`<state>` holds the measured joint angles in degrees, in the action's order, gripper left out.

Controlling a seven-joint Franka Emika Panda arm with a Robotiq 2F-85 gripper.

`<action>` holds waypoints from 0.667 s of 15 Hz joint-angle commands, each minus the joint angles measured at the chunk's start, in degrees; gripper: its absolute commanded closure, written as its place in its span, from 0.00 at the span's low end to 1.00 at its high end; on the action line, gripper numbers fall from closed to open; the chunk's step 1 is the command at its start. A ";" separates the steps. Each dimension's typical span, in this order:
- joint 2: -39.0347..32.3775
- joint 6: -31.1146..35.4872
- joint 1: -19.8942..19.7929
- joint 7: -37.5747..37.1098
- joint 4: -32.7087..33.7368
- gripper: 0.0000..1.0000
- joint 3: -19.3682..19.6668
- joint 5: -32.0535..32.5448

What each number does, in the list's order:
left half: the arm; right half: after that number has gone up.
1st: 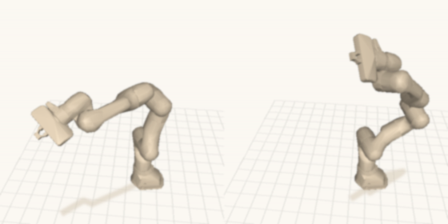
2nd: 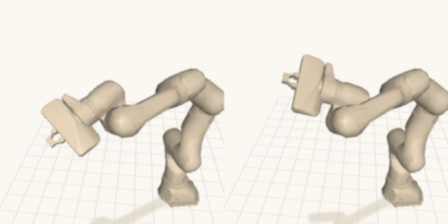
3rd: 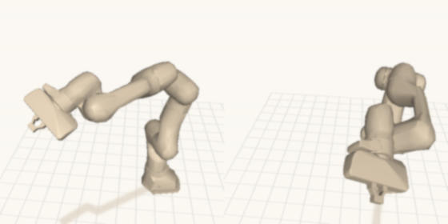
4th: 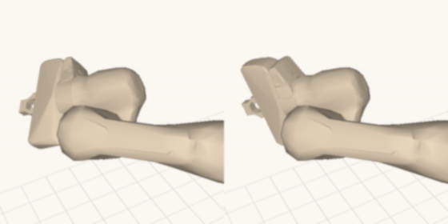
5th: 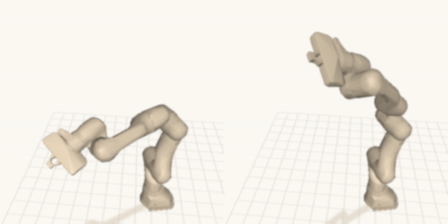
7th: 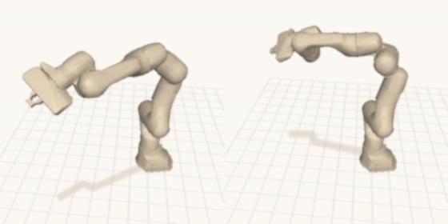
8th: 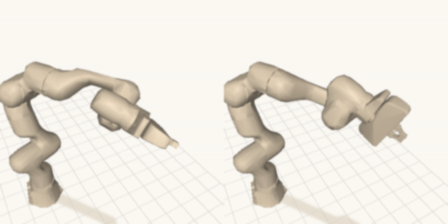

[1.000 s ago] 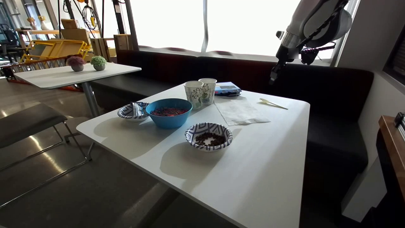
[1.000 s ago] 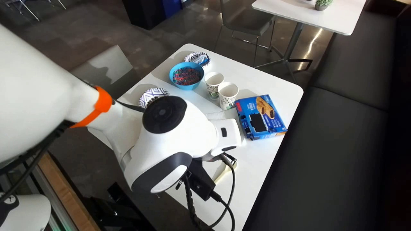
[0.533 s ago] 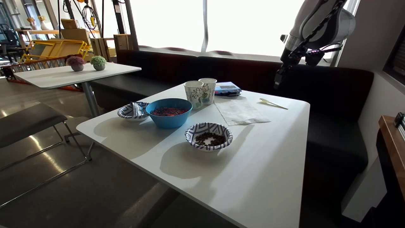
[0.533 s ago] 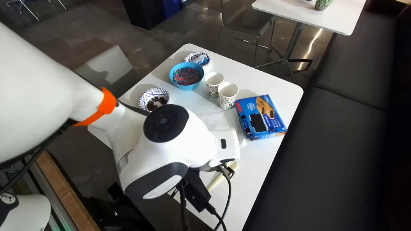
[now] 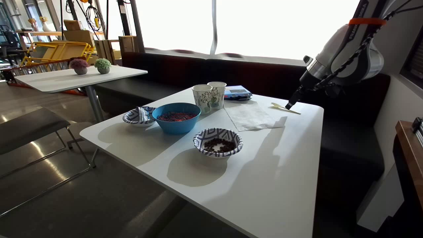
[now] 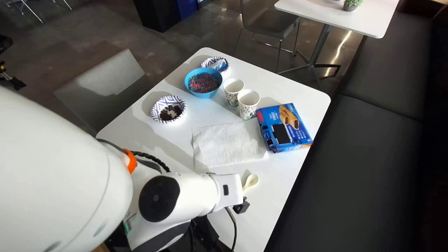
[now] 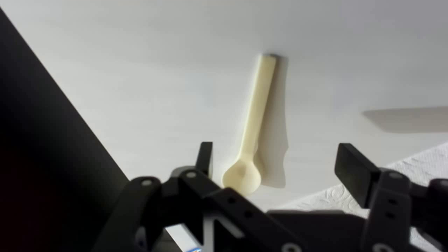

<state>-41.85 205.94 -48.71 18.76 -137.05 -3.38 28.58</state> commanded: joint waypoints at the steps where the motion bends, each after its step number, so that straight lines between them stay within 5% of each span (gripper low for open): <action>1: -5.92 3.31 -4.46 -1.36 4.11 0.00 -0.70 7.43; 3: -7.63 2.44 -7.47 -3.18 6.06 0.00 -1.94 11.93; 5: -9.01 2.34 -9.23 -4.45 7.84 0.25 -2.62 15.51; 10: -10.88 1.11 -14.92 -4.64 10.32 0.62 -7.62 20.56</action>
<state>-50.01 207.89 -60.12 15.46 -129.59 -8.03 45.48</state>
